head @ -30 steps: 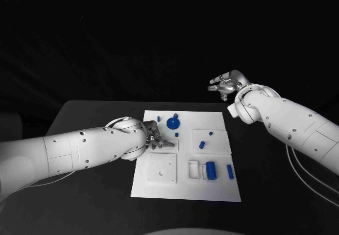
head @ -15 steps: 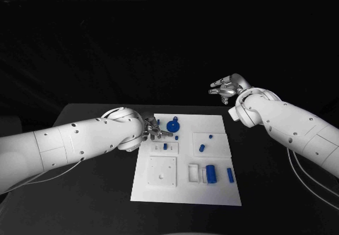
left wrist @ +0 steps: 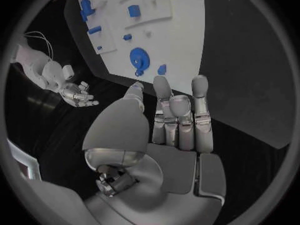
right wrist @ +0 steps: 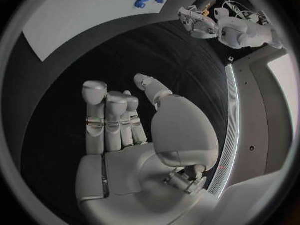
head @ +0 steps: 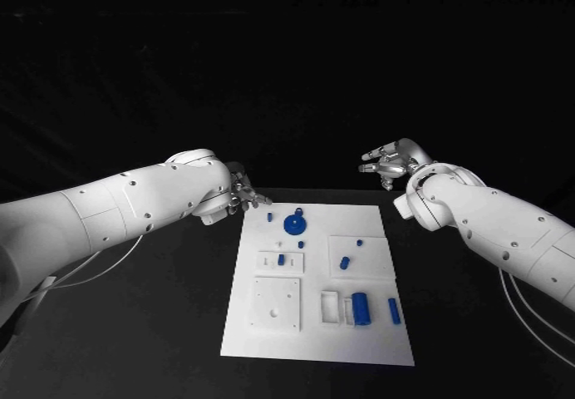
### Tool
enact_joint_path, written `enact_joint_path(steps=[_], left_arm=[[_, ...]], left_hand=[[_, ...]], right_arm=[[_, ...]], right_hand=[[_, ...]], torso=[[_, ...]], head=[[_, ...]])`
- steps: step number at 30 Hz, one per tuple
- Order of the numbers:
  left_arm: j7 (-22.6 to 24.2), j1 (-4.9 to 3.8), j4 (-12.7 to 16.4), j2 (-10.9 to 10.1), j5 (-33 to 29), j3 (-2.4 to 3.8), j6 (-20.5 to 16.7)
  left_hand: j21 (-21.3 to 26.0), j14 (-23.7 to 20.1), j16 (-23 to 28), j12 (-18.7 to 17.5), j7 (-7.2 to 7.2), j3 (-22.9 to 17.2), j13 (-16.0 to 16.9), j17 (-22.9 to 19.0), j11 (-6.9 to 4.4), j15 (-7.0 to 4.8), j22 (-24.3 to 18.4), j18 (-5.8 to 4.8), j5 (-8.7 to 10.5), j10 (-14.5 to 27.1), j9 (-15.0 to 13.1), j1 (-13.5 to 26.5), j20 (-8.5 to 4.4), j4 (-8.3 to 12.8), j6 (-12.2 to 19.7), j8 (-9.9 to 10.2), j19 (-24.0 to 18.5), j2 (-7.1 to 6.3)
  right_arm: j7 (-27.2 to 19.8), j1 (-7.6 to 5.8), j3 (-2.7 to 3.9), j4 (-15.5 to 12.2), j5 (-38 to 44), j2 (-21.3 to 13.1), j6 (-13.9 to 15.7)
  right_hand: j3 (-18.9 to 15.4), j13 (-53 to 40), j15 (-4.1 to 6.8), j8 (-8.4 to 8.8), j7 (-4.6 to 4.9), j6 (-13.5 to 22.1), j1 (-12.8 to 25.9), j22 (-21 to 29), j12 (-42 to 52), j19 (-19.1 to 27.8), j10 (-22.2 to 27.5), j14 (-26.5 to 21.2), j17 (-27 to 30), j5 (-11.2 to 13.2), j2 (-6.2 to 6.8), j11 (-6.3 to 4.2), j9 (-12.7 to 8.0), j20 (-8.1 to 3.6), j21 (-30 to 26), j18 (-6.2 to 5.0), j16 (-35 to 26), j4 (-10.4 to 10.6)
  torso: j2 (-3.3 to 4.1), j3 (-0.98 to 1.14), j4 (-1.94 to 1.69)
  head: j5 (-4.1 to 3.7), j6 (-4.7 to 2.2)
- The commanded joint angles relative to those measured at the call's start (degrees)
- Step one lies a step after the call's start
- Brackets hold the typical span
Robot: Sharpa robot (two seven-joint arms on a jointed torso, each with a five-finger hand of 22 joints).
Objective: Assemble the parts on the task board
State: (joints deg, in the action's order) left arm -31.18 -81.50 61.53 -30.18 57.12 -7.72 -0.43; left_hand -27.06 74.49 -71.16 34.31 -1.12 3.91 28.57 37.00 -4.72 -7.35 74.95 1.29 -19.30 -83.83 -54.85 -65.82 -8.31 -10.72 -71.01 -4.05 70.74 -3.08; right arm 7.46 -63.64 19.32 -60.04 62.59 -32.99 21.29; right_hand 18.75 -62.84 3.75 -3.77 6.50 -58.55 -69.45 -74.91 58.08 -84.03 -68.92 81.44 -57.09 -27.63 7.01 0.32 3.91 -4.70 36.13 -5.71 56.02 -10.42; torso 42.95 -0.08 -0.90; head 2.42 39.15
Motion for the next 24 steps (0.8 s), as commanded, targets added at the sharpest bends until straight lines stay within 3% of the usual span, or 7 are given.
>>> enact_joint_path(steps=[1,5,12,17,20,22,24], left_arm=[[2.6,-0.51,-2.4,1.0,-0.9,0.08,4.2],[3.1,-0.95,-5.5,2.3,-0.3,0.12,6.6],[3.9,-1.08,-9.6,4.3,1.2,0.15,10.2],[4.9,-0.90,-13.1,6.1,1.6,0.17,10.6],[5.3,-0.83,-14.5,7.0,1.7,0.18,11.0],[5.4,-0.80,-15.1,7.3,1.7,0.19,11.3],[5.4,-0.79,-15.4,7.6,1.7,0.19,11.5]], left_hand=[[0.2,-0.3,-0.4,-0.5,0.41,0.1,0.4,-0.2,0.56,0.15,1.0,-0.93,-0.27,-2.2,3.2,0.2,0.07,0.4,1.2,0.2,0.4,0.59],[0.3,-0.3,-1.0,-0.8,0.78,0.3,1.2,-0.4,0.69,0.30,1.1,-0.70,-0.23,-2.2,8.3,0.5,0.28,0.6,1.6,-0.2,0.5,0.73],[0.3,-0.7,-1.1,-1.0,0.80,1.0,1.6,-1.0,0.71,0.32,1.1,-0.76,-0.79,-2.0,8.2,0.8,0.27,1.4,2.2,-0.6,0.4,1.46],[0.3,-0.8,-0.9,-1.2,0.96,0.7,1.7,-1.5,0.80,0.43,1.0,-0.66,-0.05,-2.0,8.6,1.4,0.39,0.6,2.4,-0.6,0.4,0.93],[0.4,-0.9,-0.9,-1.4,1.00,0.1,1.8,-1.7,0.81,0.46,1.0,-0.62,1.60,-2.0,8.8,2.1,0.43,-0.5,2.3,-0.7,0.4,0.16],[0.4,-0.9,-1.0,-1.4,1.01,-0.4,1.8,-1.7,0.82,0.46,1.0,-0.62,4.62,-2.0,8.9,2.5,0.44,-1.2,2.3,-0.7,0.4,-0.41],[0.5,-0.9,-1.0,-1.4,1.01,-1.4,1.9,-1.8,0.83,0.48,1.0,-0.60,5.85,-2.0,8.9,2.6,0.45,-2.2,2.3,-0.8,0.4,-1.28]], right_arm=[[0.2,0.01,0.01,-0.9,-0.2,-0.3,-0.3],[0.3,0.01,0.01,-1.8,-0.3,-0.6,-0.3],[0.1,-0.01,0.01,-2.7,-0.7,-0.8,0.0],[-0.5,-0.11,0.01,-2.8,-2.1,-0.7,0.7],[-0.9,-0.20,0.02,-2.8,-2.7,-0.6,1.0],[-1.1,-0.25,0.02,-2.7,-3.0,-0.5,1.2],[-1.2,-0.28,0.02,-2.7,-3.3,-0.5,1.3]], right_hand=[[-0.3,0.1,0.13,0.19,0.21,0.2,0.4,-3.8,-0.3,-2.8,0.3,-0.2,0.0,-0.3,0.03,-0.15,-0.1,-0.25,-0.3,-0.82,-0.2,0.1],[-0.4,0.1,0.13,0.20,0.22,0.3,0.4,-3.8,-0.4,-2.8,0.4,-0.2,0.1,-0.3,0.08,-0.15,-0.1,-0.24,-0.3,-0.82,-0.2,0.1],[-0.7,0.7,0.10,0.19,0.21,0.4,0.8,-3.6,-1.1,-2.7,0.8,-0.4,0.5,-0.2,0.16,-0.13,-0.1,-0.19,-1.1,-0.89,-0.7,0.6],[-2.5,13.7,0.41,0.18,0.09,0.9,0.6,-0.9,-13.3,-2.4,2.4,-1.5,5.0,0.4,-0.02,-0.59,-0.1,-0.46,-8.9,-1.04,-5.5,2.0],[-3.0,19.2,0.57,0.16,0.10,1.0,0.4,0.7,-16.7,-2.4,1.3,-1.3,6.7,0.5,0.18,-0.69,0.0,-0.65,-12.0,-0.94,-6.6,2.4],[-3.2,22.7,0.58,0.21,0.09,1.1,0.3,1.7,-18.6,-2.4,0.9,-1.4,7.6,0.5,0.42,-0.71,-0.1,-0.70,-13.8,-0.87,-6.9,2.7],[-3.1,27.0,0.64,0.12,0.03,1.0,0.4,2.5,-22.0,-2.4,-0.3,-1.4,8.4,0.5,0.81,-0.61,0.0,-0.69,-15.1,-0.89,-7.1,2.9]], torso=[[0.92,0.04,0.49],[1.40,0.09,0.72],[2.32,-0.03,1.27],[3.00,-0.11,1.60],[3.20,-0.01,1.80],[3.28,0.04,1.93],[3.35,0.07,1.98]], head=[[0.70,-0.89],[1.06,-1.29],[1.31,-2.09],[1.57,-2.70],[1.81,-2.80],[1.96,-2.91],[2.05,-2.95]])
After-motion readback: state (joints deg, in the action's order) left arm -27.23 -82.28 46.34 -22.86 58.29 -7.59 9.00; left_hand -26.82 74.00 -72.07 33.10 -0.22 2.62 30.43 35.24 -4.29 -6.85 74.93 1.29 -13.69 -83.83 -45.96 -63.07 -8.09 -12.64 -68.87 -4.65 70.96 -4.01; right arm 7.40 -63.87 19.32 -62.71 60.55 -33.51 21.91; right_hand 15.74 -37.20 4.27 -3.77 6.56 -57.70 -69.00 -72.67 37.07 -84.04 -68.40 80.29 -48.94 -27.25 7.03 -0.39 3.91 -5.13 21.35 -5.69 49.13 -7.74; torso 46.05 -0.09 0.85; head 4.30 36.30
